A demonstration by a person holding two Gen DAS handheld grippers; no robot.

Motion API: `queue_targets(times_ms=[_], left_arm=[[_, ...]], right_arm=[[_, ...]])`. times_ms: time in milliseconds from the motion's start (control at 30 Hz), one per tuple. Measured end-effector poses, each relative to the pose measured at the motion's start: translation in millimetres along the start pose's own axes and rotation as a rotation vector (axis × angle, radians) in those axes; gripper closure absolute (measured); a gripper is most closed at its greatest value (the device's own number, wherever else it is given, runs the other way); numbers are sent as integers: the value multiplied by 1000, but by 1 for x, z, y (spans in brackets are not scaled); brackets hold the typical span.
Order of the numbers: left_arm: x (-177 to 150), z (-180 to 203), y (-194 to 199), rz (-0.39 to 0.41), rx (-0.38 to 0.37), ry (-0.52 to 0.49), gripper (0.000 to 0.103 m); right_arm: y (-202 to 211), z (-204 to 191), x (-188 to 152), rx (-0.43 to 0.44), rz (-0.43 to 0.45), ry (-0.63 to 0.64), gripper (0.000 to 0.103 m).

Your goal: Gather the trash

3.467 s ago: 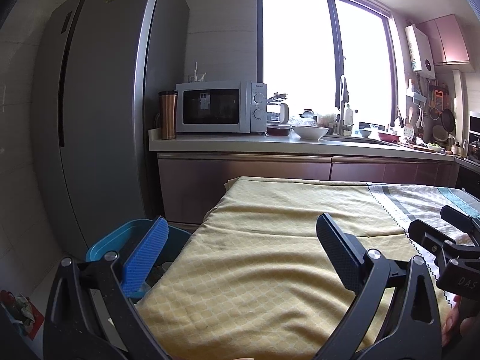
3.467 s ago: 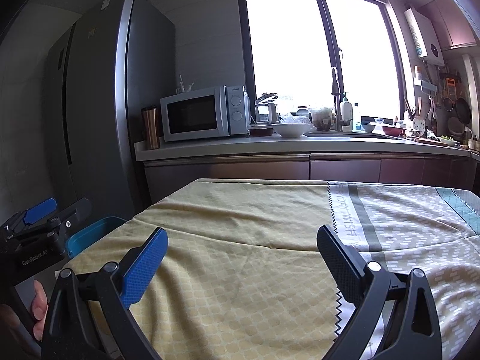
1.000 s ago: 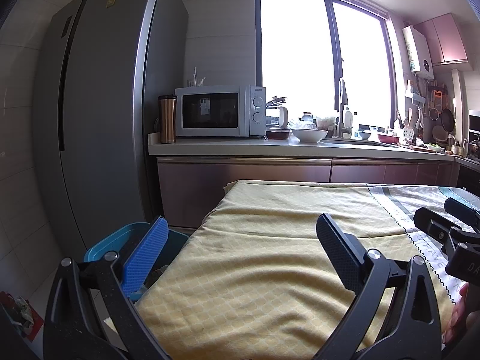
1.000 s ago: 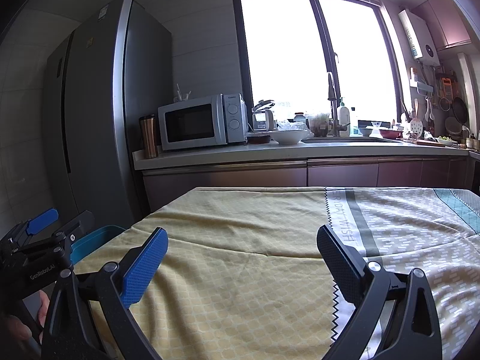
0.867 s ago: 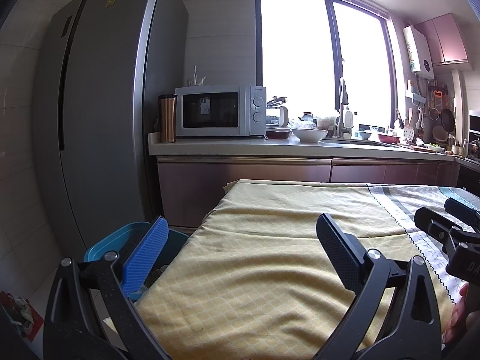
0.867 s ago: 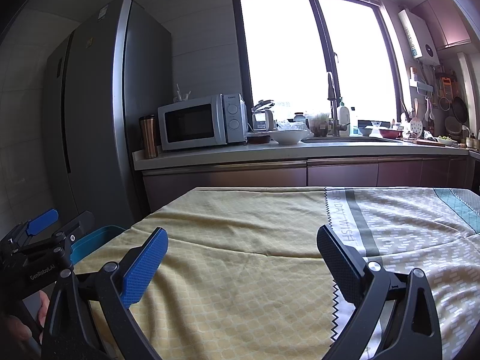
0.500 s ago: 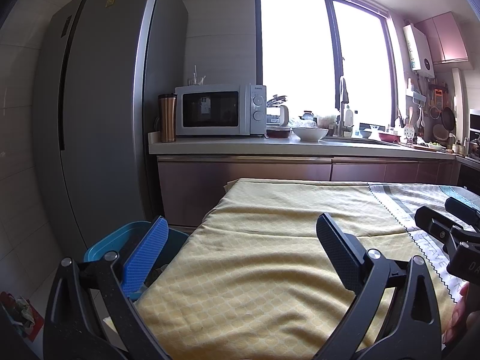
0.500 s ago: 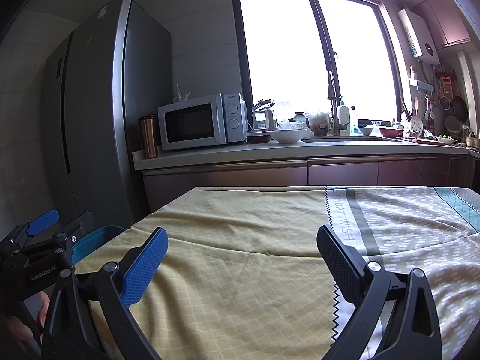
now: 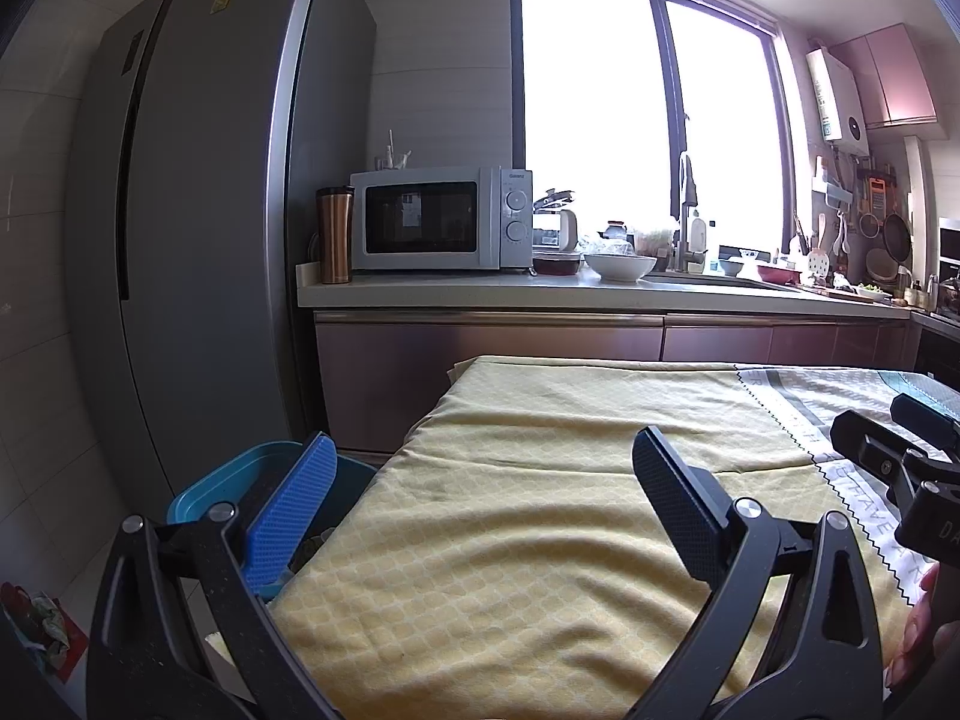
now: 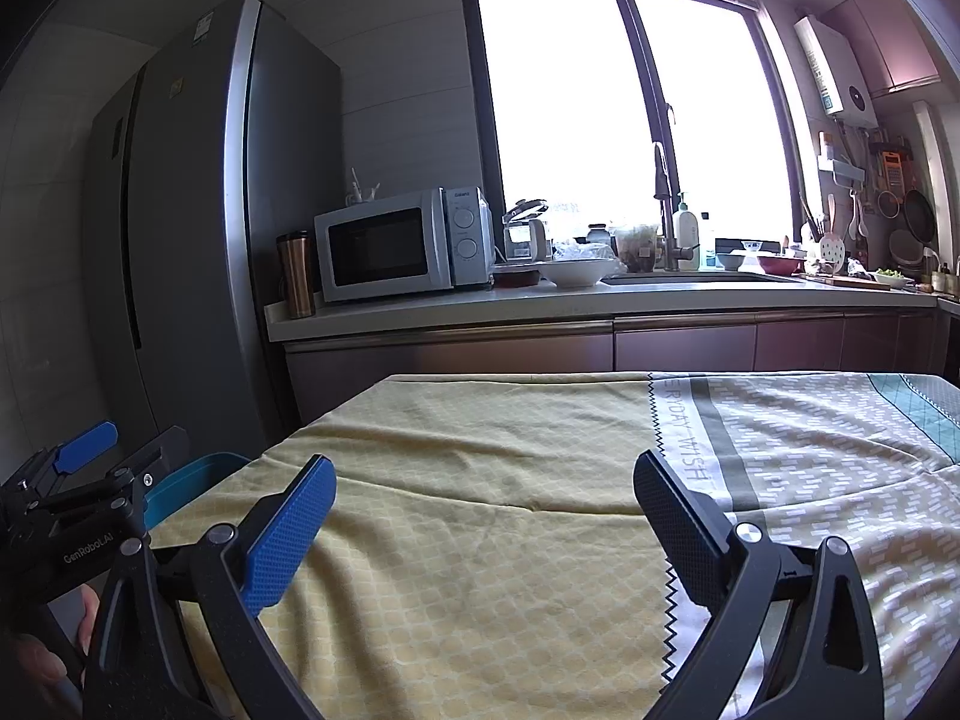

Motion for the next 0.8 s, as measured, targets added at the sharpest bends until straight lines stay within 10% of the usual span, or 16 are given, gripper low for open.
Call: queue_targets(times_ms=[800], left_arm=[[-1,1,0,-1,-1,0,6]], right_arm=[[2,-1,0,-9,3,-9,7]])
Point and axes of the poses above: each gripper's, at about its wrist camera, not at the fingertips, and y roughly against the way its jaws point, z to its right, x to its top, the point moved 8 cm from there along -y, roughly the way its jaws point, and after that the axes turned 8 degrees about z, right-handed, at the moved point
